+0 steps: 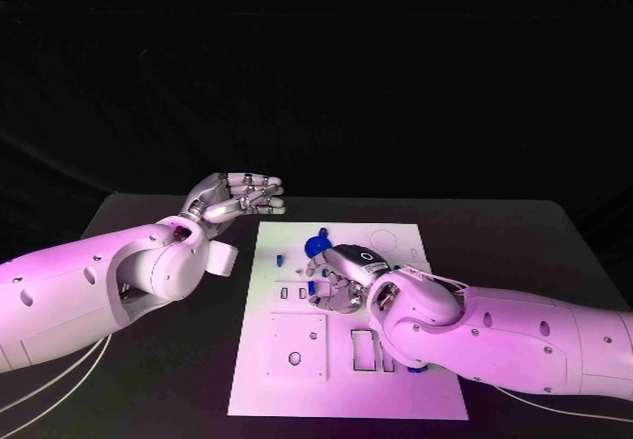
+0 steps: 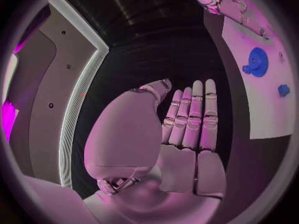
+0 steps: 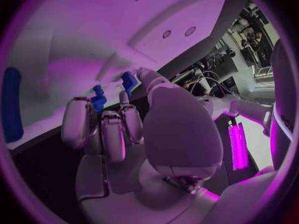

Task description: Assemble the parts on the task board

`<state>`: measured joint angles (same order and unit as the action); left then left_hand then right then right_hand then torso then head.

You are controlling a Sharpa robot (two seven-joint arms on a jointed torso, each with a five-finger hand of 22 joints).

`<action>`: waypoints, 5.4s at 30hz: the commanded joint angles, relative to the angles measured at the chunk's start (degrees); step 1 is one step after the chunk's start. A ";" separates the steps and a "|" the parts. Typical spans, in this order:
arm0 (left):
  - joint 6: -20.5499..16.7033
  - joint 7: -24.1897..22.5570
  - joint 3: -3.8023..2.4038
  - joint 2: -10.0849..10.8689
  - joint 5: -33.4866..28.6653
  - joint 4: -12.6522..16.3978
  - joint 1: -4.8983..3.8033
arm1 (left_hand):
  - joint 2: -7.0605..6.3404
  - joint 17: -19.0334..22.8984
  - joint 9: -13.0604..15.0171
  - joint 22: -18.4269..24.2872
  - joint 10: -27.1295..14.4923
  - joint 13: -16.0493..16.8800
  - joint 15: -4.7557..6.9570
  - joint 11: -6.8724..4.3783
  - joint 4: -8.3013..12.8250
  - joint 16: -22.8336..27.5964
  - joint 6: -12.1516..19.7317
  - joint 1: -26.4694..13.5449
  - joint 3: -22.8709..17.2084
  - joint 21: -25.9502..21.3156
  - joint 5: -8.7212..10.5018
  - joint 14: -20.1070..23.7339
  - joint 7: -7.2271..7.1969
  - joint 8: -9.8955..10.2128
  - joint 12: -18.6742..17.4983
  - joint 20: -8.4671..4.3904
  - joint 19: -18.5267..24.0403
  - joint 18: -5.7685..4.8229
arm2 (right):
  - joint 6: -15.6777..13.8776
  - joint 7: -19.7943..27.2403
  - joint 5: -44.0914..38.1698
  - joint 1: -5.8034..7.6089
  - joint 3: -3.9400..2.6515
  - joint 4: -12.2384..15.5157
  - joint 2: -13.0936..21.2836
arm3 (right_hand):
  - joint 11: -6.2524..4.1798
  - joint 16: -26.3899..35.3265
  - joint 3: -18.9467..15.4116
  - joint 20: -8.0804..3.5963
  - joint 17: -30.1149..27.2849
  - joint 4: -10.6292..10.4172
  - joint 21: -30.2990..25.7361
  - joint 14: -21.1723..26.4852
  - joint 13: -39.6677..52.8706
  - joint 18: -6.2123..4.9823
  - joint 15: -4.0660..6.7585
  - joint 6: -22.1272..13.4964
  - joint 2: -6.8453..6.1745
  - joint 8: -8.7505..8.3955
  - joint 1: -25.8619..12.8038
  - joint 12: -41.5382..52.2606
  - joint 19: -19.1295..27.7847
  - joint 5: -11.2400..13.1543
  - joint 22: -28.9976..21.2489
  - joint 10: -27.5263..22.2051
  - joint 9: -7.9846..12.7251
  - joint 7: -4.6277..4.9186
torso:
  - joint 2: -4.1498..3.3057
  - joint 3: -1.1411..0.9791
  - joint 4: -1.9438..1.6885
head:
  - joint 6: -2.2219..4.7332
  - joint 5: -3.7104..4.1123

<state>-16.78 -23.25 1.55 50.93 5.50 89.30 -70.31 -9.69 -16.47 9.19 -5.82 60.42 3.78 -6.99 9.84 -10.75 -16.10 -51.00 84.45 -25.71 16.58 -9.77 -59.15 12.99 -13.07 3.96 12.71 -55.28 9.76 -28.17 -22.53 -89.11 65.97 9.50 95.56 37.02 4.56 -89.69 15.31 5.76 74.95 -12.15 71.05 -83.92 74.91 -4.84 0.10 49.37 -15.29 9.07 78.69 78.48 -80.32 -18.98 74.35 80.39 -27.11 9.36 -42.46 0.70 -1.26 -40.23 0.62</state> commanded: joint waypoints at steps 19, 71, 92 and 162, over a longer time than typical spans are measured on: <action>13.97 24.67 0.00 -0.58 23.13 -1.15 -0.02 | -0.58 -56.68 8.42 -22.39 2.08 25.69 7.49 -6.10 -2.64 -63.64 3.32 -9.83 0.29 34.31 -0.20 -24.55 -4.93 -15.11 37.82 -7.74 -14.95 -0.16 | -4.90 16.29 33.42 8.26 -0.52 9.51 16.97 | -0.57 1.33 -0.78 0.00 10.23 -3.74 -6.86 -4.89 0.52 -1.16 0.08 2.12 2.75 1.86 4.42 -2.22 2.83 -0.25 -4.56 -2.36 -0.59 -0.47 | 1.62 -0.51 0.61 | 0.04 -0.86; 28.97 55.93 1.21 -15.82 50.41 -9.35 -2.28 | 4.20 -65.27 21.99 -47.71 10.94 52.46 10.53 -9.89 -6.14 -69.92 4.56 -22.77 10.13 54.96 -0.23 -28.68 -8.94 -33.81 66.20 -10.11 -18.64 -2.95 | -2.88 15.89 45.73 10.20 -0.36 4.32 19.78 | -0.58 1.49 -0.39 -0.06 9.85 -4.34 -7.71 -4.81 0.20 -1.31 0.12 2.14 2.99 2.16 3.73 -2.43 3.12 -0.16 -5.13 -2.52 -0.66 -0.48 | 2.78 -1.13 0.69 | -2.05 -1.64; 30.09 55.48 1.28 -17.48 49.98 -10.45 -2.26 | 4.44 -65.16 22.16 -48.00 10.66 52.07 10.54 -9.90 -6.13 -69.87 4.66 -22.96 10.21 55.15 -0.23 -28.65 -8.95 -33.88 65.95 -10.12 -18.72 -3.01 | -2.55 15.59 45.27 10.12 -0.26 3.89 19.11 | -0.58 1.48 -0.35 -0.06 9.89 -4.38 -7.82 -4.82 -0.08 -1.33 0.12 2.13 3.02 2.19 3.61 -2.70 3.15 -0.16 -5.20 -2.76 -0.67 -0.49 | 2.81 -1.07 0.65 | -2.66 -1.84; 26.31 49.39 1.58 -13.08 38.52 -8.27 -2.21 | 3.31 -64.04 28.41 -47.61 8.01 47.73 10.40 -9.78 0.86 -69.42 7.97 -12.08 -16.98 55.52 -0.01 -28.16 -8.70 -35.86 63.41 -9.82 -16.48 -2.70 | -2.99 16.22 44.68 9.66 -0.21 3.19 18.66 | -0.63 1.55 0.13 -0.09 9.76 -4.32 -8.19 -4.80 -0.22 -1.39 0.16 2.07 3.33 2.40 3.37 -2.79 3.23 -0.20 -5.42 -2.85 -0.71 -0.52 | 2.81 -1.24 0.56 | -3.59 -2.04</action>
<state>11.34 27.87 3.19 37.81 44.05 80.57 -72.52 -6.43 -74.91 35.61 -53.48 68.38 51.45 3.58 0.01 -17.78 -85.64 -43.19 72.75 -34.65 71.83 -9.97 -84.04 4.42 -48.75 67.39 2.76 -71.96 7.10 -31.38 -6.80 -43.70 75.68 9.29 98.66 55.68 4.00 -88.35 15.22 5.64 74.91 -16.49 63.06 -83.92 74.76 -5.72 0.11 51.29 -12.43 11.07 82.25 76.04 -77.34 -18.97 68.98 77.79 -27.73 8.89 -39.65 -0.51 -0.62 -43.75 -1.39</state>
